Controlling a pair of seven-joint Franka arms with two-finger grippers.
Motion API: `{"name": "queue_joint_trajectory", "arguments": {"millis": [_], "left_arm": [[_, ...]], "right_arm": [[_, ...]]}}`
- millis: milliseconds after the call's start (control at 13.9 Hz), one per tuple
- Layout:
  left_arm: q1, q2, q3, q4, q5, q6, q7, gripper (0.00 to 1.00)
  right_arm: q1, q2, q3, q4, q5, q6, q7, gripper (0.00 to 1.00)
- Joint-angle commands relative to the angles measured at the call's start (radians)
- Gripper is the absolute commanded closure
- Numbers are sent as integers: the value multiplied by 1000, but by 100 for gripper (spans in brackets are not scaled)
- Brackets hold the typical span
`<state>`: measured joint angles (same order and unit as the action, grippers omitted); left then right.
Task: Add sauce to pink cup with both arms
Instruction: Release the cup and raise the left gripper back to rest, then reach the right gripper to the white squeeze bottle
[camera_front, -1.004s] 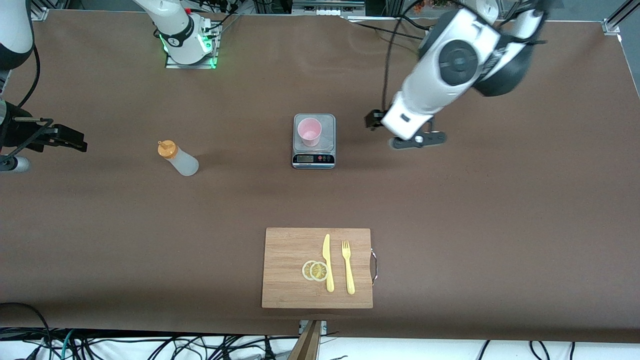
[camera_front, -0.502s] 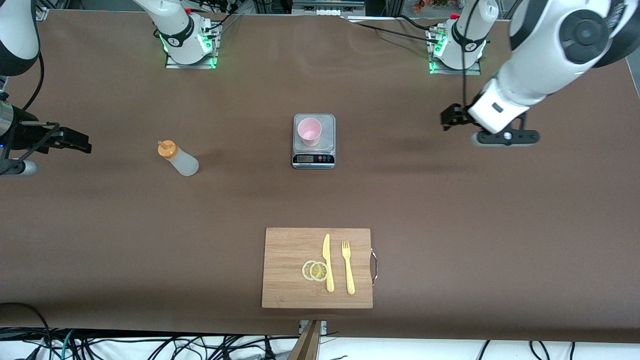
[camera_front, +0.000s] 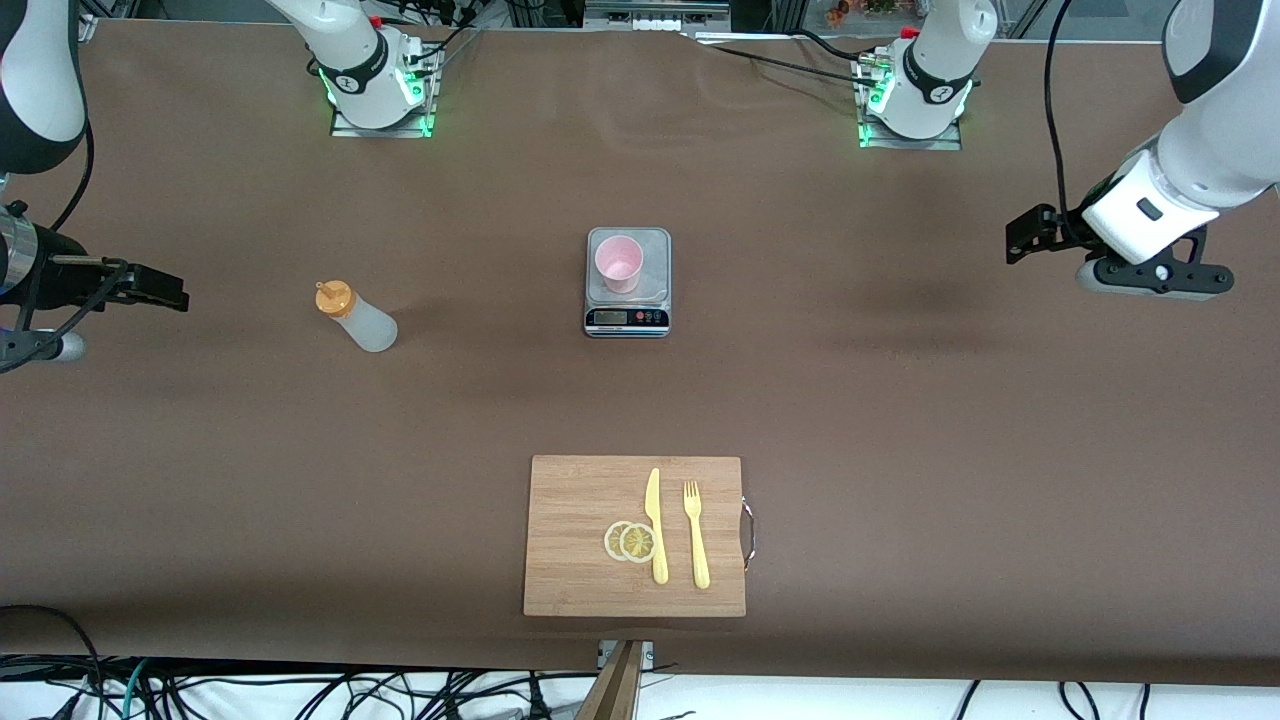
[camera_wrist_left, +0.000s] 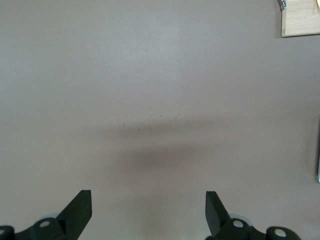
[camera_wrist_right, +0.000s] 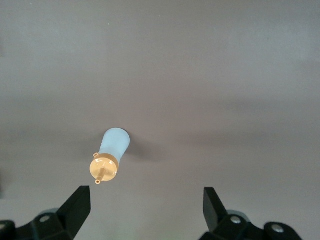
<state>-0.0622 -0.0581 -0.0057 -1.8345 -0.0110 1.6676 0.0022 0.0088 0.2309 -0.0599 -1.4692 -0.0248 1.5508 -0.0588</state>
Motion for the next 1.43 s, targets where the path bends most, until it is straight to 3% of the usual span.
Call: {"name": "queue_joint_trajectory", "arguments": {"millis": [0,430,932,1076,1363], "left_arm": [[-1,-20,-5,21,26,-32,18,0],[1,-6,-8,58,28,-34,10,0],[12,7,-3,104,45,-34,12,0],[15,9,-2,110,45,-34,10,0],[16,24,9,142,43,-34,15,0]], "right_arm": [[-7,1,3,10,-17,-28,-10,0],[-41,25,2,12,-15,-63,-226,0],[-122,93,2,9,-3,-58,-698,0],[-142,123,3,9,23,-49,-835,0],[-214,194,3,-9,179,-49,-1105,0]]}}
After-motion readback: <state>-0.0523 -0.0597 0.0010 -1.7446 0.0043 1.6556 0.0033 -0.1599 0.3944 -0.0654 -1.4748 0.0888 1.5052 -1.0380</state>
